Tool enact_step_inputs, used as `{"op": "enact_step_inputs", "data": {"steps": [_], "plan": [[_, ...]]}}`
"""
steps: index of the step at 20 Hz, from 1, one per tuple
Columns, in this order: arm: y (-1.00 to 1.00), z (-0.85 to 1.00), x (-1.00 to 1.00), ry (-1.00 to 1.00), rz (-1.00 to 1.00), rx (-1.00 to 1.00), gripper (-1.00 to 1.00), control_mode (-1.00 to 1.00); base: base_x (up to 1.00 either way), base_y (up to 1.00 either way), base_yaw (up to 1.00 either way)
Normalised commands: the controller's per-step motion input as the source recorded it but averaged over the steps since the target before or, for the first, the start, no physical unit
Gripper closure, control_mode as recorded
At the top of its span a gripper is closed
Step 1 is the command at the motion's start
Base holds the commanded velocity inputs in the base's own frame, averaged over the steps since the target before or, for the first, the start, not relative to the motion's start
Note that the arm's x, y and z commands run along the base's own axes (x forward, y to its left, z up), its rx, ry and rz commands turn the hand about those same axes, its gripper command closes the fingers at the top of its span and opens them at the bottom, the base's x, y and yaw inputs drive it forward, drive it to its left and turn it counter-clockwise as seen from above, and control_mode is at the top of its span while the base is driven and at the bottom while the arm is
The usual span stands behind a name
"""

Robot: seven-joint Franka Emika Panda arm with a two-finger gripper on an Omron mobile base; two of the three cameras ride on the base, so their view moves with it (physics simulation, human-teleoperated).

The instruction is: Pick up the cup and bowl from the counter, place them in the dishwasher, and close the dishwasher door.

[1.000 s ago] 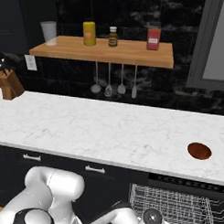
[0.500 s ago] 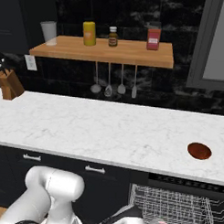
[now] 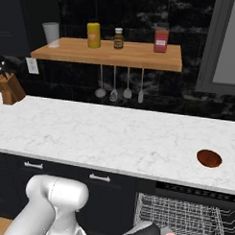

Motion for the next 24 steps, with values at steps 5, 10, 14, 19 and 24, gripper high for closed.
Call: {"op": "enact_step_inputs", "data": {"steps": [5, 10, 14, 19, 24], "plan": [[-0.05, -0.15, 0.39, 0.00, 0.12, 0.00, 1.00, -1.00, 0.00, 0.00, 0.00], [0.00, -0.34, 0.35, 0.00, 0.13, 0.00, 1.00, -1.00, 0.00, 0.00, 0.00], [0.00, -0.41, 0.29, 0.00, 0.11, 0.00, 1.00, -1.00, 0.00, 0.00, 0.00], [0.00, -0.32, 0.40, -0.01, 0.06, 0.00, 1.00, -1.00, 0.00, 0.00, 0.00], [0.00, -0.35, 0.51, 0.00, 0.00, 0.00, 1.00, -1.00, 0.00, 0.00, 0.00]]}}
